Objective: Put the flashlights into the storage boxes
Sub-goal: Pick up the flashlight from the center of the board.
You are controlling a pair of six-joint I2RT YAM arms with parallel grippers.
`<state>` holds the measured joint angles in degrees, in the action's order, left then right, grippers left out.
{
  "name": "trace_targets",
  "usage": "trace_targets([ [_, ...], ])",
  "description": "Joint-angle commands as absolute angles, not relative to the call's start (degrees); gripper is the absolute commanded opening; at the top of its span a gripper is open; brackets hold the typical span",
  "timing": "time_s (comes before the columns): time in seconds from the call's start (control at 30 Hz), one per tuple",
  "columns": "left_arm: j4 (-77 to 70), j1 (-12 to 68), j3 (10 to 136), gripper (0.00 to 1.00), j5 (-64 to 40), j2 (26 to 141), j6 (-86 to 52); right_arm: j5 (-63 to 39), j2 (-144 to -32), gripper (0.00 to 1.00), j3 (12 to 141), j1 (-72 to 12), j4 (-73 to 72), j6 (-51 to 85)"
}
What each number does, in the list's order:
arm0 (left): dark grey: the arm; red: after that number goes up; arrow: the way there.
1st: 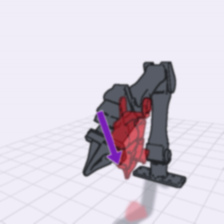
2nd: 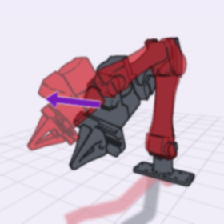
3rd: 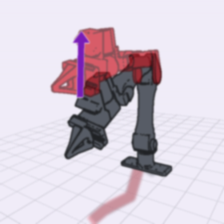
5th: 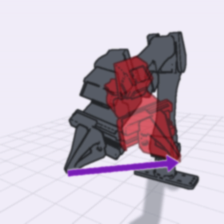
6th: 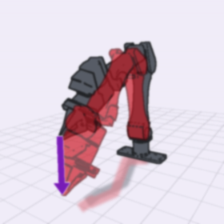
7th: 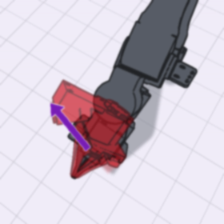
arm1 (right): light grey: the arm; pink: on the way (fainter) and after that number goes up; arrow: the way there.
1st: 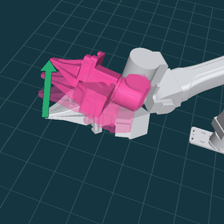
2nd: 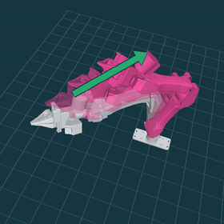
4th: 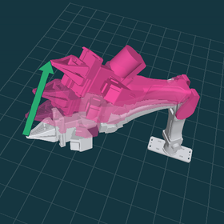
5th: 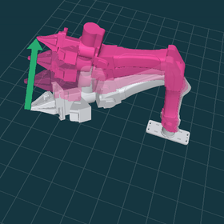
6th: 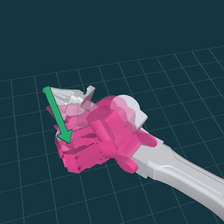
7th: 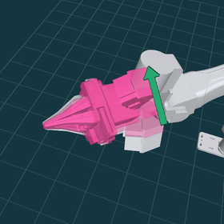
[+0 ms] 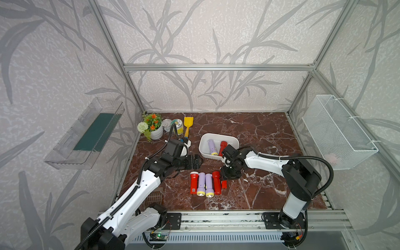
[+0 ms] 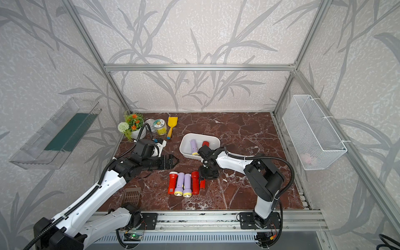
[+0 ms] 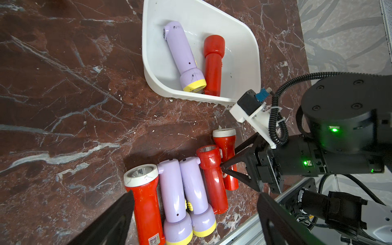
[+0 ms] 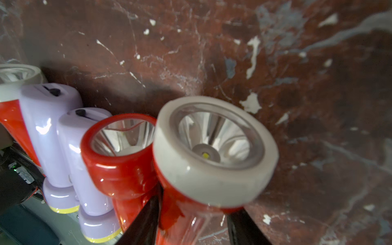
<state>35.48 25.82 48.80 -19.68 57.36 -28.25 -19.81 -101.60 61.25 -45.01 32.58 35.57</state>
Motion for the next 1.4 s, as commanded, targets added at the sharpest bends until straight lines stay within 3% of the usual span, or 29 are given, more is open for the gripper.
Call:
trace_targets([
  [0.0, 36.86, 26.06, 51.21, 0.93, -20.14, 56.9, -27.22, -19.56, -102.94, 0.53, 62.72, -45.26, 32.65, 35.86],
  [0.2, 36.46, 26.03, 51.6, 0.93, -20.04, 57.47, -27.13, -17.82, -104.3, 0.48, 63.96, -45.26, 34.69, 35.57],
  [0.5, 35.19, 26.04, 51.71, 0.93, -19.54, 59.24, -26.39, -15.1, -102.84, 0.33, 64.59, -45.26, 38.47, 34.99],
  [1.37, 30.82, 25.01, 56.86, 0.93, -17.92, 70.51, -23.13, -13.78, -89.86, 0.32, 74.17, -41.27, 51.23, 32.23],
])
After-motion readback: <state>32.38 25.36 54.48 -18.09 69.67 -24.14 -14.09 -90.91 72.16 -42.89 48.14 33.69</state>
